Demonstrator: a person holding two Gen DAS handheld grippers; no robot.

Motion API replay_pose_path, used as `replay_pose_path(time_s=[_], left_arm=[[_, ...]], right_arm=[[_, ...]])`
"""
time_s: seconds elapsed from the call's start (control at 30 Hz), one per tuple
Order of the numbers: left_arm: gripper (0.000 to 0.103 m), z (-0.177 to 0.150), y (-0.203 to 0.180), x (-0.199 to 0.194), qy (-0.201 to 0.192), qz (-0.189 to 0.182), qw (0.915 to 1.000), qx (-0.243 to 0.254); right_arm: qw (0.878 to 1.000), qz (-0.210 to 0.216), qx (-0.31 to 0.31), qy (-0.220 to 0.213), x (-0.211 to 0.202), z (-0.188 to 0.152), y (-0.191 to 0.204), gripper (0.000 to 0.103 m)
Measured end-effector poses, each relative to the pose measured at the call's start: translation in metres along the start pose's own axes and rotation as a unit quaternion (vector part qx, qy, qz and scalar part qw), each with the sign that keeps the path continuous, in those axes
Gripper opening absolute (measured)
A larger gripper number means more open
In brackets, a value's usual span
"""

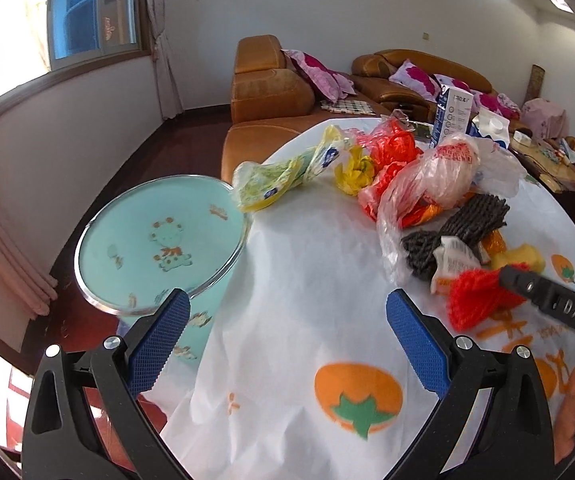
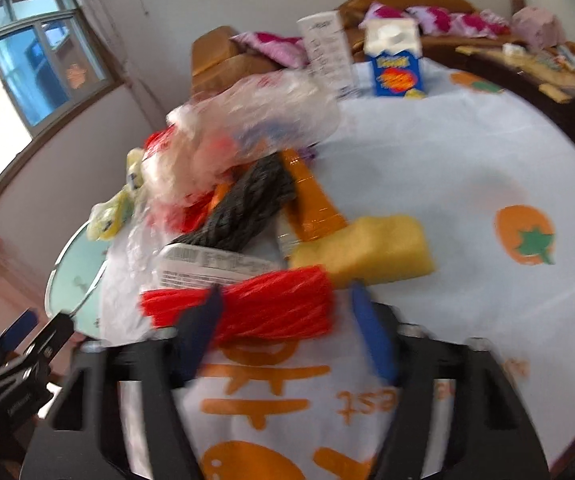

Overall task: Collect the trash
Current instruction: 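Grasp the red mesh net with the right tool while the left tool reaches toward the clear plastic bag, then grasp the clear plastic bag with the left tool while the right tool lifts the net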

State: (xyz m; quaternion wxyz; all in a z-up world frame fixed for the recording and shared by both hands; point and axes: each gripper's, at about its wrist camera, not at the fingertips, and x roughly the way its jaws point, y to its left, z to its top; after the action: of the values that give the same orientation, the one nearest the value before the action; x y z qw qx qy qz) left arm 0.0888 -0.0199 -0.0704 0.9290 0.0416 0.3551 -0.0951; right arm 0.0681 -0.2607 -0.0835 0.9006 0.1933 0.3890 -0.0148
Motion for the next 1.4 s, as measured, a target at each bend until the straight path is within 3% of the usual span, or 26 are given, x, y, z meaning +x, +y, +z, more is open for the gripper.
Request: replay_pose_path(time_s=[0.1,0.13,0.4,0.6,0.73,0.9,0.97,1.0,1.07,1.23,1.4], left_arm=[[0.096,0.009,-0.004,0.007,0.001,0.001,1.0000,0.007],[0.096,0.013,-0.006,0.010,0.001,0.001,1.0000,0.009],[0.096,0.048,-0.030,0.013,-0.020,-0.032,0.9990,0.024],[0.096,0.074,-0.067,0.024,-0.042,-0.060,0.9956,0.059],[0.096,0.086,-0.094,0.039,-0.042,-0.078,0.9932,0.075],[0.072,0.089,-0.114,0.056,-0.023,-0.092,0.9916,0.088],[0.048,0.087,-0.114,0.060,-0.017,-0.108,0.9907,0.081],[0.045,0.086,-0.113,0.061,-0.014,-0.118,0.9898,0.079],[0.040,0.085,-0.110,0.058,-0.019,-0.124,0.9892,0.076],[0.039,0.088,-0.085,0.027,-0.046,-0.144,0.9874,0.046],[0.039,0.089,-0.045,-0.011,-0.086,-0.130,0.9877,0.015]], right_arm=[[1.000,0.009,-0.019,-0.004,-0.007,0.005,0.003,0.015],[1.000,0.014,-0.021,-0.005,-0.009,0.008,0.003,0.013],[0.997,0.012,-0.005,-0.076,-0.058,0.039,-0.020,0.010],[0.988,-0.073,-0.002,-0.134,-0.083,0.061,-0.051,0.010],[0.986,-0.093,0.018,-0.137,-0.082,0.068,-0.075,0.010],[0.988,-0.087,0.026,-0.129,-0.075,0.066,-0.081,0.010],[0.987,-0.088,0.021,-0.129,-0.075,0.064,-0.078,0.010],[0.987,-0.089,0.020,-0.131,-0.075,0.064,-0.075,0.010],[0.987,-0.088,0.020,-0.135,-0.077,0.065,-0.071,0.010],[0.984,-0.084,0.014,-0.160,-0.089,0.069,-0.057,0.010],[0.982,-0.060,-0.006,-0.179,-0.097,0.076,-0.024,0.010]])
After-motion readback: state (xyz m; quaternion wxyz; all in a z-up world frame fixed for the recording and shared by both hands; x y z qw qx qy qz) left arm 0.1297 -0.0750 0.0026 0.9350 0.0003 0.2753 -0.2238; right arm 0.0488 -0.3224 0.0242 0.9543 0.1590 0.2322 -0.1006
